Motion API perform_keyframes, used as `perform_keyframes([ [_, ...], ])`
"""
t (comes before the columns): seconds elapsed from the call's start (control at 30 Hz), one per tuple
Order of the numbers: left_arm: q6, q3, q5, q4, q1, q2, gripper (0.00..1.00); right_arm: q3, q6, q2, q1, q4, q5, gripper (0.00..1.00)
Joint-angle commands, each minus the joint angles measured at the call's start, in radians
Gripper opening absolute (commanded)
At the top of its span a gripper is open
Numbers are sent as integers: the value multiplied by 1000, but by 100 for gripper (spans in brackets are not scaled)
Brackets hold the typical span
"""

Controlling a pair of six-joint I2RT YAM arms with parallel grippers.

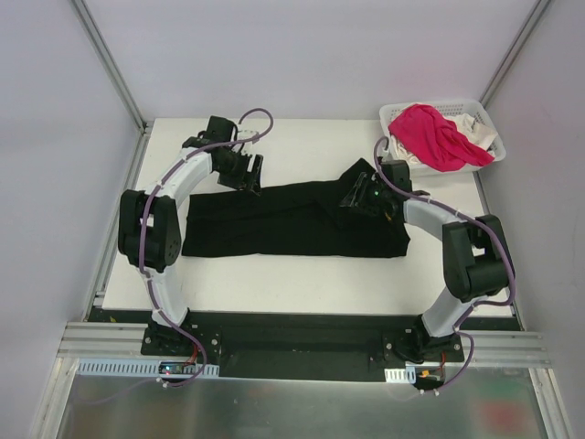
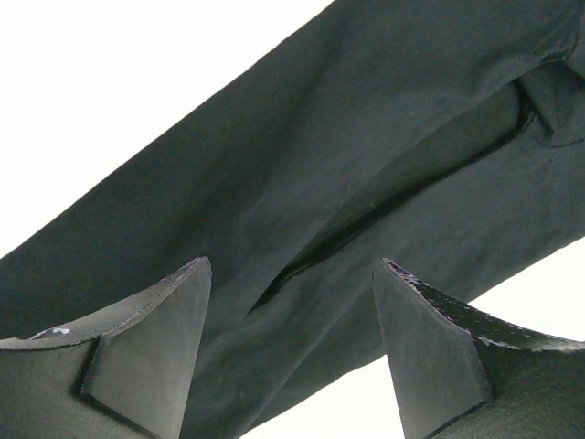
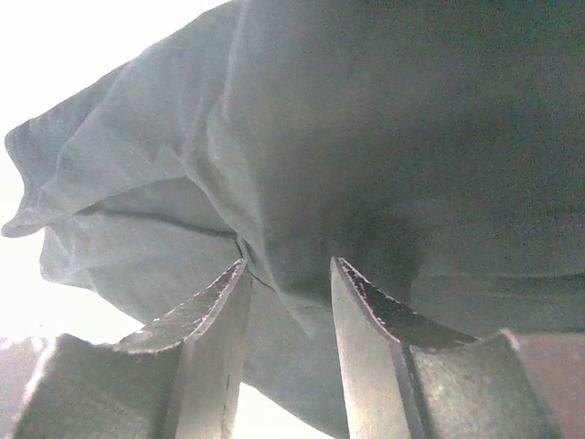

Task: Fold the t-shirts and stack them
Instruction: Fold the other side of the tshirt into a rectangle

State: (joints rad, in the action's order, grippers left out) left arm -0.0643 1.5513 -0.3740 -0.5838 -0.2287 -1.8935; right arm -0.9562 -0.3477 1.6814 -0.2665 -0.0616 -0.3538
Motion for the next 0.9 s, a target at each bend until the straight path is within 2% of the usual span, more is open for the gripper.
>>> perform_keyframes([
  [0.0, -11, -20, -16, 62, -17, 117, 71, -152, 55, 4, -2, 28, 1, 43],
  [0.2, 63, -111, 27, 160, -21, 221, 71, -231, 87, 35, 19, 91, 24, 43],
  [0.3, 98, -126, 64, 167, -27, 232, 70, -227, 64, 41, 88, 89, -20, 43],
  [0.37, 113, -129, 72, 176, -37, 235, 70, -176, 53, 18, 111, 77, -53, 43],
  [0.5, 141, -154, 87, 220, -50, 258, 70, -69, 85, -98, 110, 74, -14, 43],
  [0.6, 141, -163, 49, 256, -57, 269, 72, 22, 85, -143, 110, 75, -4, 43],
  [0.73, 89, -148, -104, 256, -101, 226, 72, 82, 85, -195, 102, 66, 5, 43],
  [0.87, 45, -125, -128, 207, -165, 183, 74, 99, 89, -230, 98, 83, -11, 44],
])
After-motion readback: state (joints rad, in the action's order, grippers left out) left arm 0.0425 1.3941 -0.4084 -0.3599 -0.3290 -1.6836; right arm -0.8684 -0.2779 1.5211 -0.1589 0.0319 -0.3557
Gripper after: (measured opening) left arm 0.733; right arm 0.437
